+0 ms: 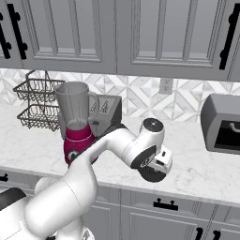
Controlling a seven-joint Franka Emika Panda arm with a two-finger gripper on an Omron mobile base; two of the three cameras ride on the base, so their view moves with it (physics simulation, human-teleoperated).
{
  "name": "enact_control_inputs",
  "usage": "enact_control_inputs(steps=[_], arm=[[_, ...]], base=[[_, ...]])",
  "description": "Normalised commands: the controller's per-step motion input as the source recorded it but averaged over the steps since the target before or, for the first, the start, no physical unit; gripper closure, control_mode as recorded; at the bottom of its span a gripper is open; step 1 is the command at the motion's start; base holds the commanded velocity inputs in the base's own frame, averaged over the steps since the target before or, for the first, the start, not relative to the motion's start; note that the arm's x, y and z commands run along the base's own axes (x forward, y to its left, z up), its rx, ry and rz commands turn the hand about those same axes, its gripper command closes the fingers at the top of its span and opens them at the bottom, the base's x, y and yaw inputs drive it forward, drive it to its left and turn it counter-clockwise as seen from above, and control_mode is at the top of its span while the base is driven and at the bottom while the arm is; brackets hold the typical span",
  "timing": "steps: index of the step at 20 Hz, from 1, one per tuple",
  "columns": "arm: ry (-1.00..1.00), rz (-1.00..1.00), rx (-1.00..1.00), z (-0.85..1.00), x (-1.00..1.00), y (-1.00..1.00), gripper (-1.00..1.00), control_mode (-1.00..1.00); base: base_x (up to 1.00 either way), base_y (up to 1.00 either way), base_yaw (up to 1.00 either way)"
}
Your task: Close the lid blender by securely placing the lid on top.
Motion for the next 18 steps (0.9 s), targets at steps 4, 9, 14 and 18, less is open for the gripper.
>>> enact_control_inputs(steps=[4,9,14,18], arm=[[0.00,0.13,-0.03,-0.36,0.27,-0.29,-1.00,-1.00],[0.00,0.07,-0.03,-0.23,0.29,-0.26,-1.00,-1.00],[0.00,0.06,0.00,-0.02,0.29,-0.07,-1.00,-1.00],[0.00,0.02,0.00,-0.01,0.26,0.00,-1.00,-1.00]], base=[[0.00,0.00,0.00],[0.00,0.00,0.00],[0.00,0.00,0.00],[0.00,0.00,0.00]])
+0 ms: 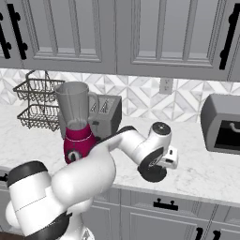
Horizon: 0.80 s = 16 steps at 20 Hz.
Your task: Close the lid blender by securely placing the lid on top.
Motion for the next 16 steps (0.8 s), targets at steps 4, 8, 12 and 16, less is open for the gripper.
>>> enact_control_inputs(steps=[4,8,12,16], arm=[[0.00,0.03,0.00,-0.11,0.23,0.00,-1.00,-1.00],[0.00,0.04,0.00,-0.21,0.13,0.03,-1.00,-1.00],[0.00,0.03,-0.02,-0.26,0.12,0.11,-1.00,-1.00],[0.01,0.02,-0.03,-0.28,0.13,0.10,-1.00,-1.00]], base=[[0.00,0.00,0.00],[0.00,0.00,0.00],[0.00,0.00,0.00],[0.00,0.00,0.00]])
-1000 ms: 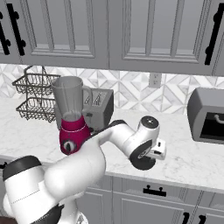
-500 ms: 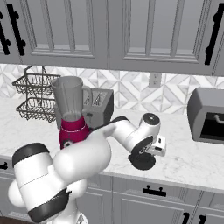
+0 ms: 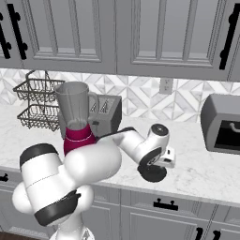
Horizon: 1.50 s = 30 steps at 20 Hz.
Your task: Close the lid blender by securely placing the lid on top.
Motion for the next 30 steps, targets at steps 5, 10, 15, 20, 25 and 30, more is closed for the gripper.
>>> enact_control_inputs(steps=[5,10,15,20,25,30], arm=[[0.03,0.02,-0.02,-0.27,0.09,0.02,-1.00,-1.00],[0.01,0.00,0.00,-0.15,0.15,0.00,-1.00,-1.00],[0.00,0.00,0.00,-0.10,0.19,0.00,-1.00,-1.00],[0.00,0.00,0.00,-0.13,0.12,-0.10,-1.00,-1.00],[0.00,0.00,0.00,-0.16,0.03,-0.21,-1.00,-1.00],[0.01,0.00,0.00,-0.19,0.00,-0.12,-1.00,-1.00]], base=[[0.00,0.00,0.00],[0.00,0.00,0.00],[0.00,0.00,0.00],[0.00,0.00,0.00],[0.00,0.00,0.00],[0.00,0.00,0.00]])
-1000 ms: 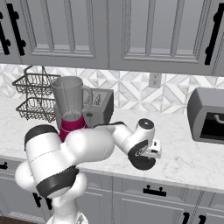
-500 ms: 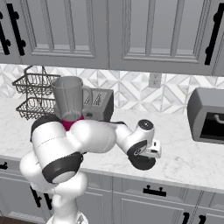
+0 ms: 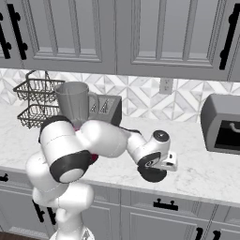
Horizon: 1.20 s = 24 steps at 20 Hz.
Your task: Close the lid blender by securely placing the lid on top.
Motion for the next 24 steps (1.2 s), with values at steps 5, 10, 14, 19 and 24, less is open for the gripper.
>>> enact_control_inputs(steps=[5,10,14,19,24], arm=[[0.05,0.00,0.00,-0.34,0.00,0.00,-1.00,-1.00],[0.13,0.00,-0.05,-0.64,-0.02,0.12,1.00,-1.00],[0.12,0.00,-0.07,-0.68,-0.04,0.27,1.00,-1.00],[0.04,0.00,-0.04,-0.74,-0.21,0.29,1.00,-1.00],[0.00,0.00,-0.01,-0.70,-0.36,0.32,1.00,-1.00]], base=[[0.00,0.00,0.00],[0.00,0.00,0.00],[0.00,0.00,0.00],[0.00,0.00,0.00],[0.00,0.00,0.00]])
